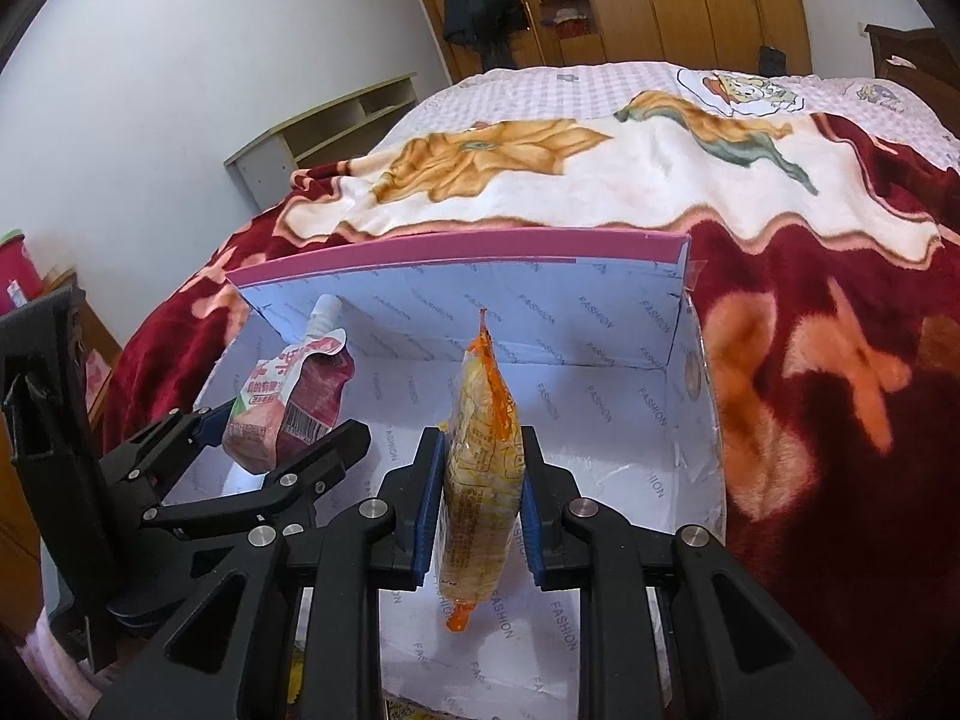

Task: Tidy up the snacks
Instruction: 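Open the left gripper to drop the pouch into the box while the right releases the bread cake inside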

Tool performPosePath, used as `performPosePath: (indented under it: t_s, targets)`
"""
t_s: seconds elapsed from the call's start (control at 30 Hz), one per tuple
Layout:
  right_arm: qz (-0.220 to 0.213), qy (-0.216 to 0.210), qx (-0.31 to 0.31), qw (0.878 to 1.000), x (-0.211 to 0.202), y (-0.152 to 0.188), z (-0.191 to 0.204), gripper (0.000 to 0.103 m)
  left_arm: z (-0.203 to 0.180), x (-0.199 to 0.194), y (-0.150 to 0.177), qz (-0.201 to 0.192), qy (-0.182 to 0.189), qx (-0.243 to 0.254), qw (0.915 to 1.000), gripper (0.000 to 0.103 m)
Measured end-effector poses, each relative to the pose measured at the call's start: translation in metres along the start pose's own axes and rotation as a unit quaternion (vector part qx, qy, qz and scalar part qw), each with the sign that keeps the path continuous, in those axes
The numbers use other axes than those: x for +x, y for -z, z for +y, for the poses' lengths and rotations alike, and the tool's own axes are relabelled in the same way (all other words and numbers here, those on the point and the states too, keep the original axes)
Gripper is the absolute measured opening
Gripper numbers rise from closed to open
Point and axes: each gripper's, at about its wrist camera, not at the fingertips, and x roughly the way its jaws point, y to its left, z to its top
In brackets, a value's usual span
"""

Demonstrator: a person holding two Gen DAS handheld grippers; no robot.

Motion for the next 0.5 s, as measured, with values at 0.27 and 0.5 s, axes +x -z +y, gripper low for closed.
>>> performPosePath:
  t_s: [0.27,0.5]
  targets:
    - [-0.002,0.009,-0.006,1.000,0.000,-0.001,0.002,0.045,0.001,0.001,0.000,0.013,0.004,-0.003,0.9999,0.080]
    - [-0.020,0.024,-0.020,0.999,-0.011,-0.003,0.006,0.060,-0.003,-0.008,0.001,0.002,0.001,0.007,1.0000,0.087]
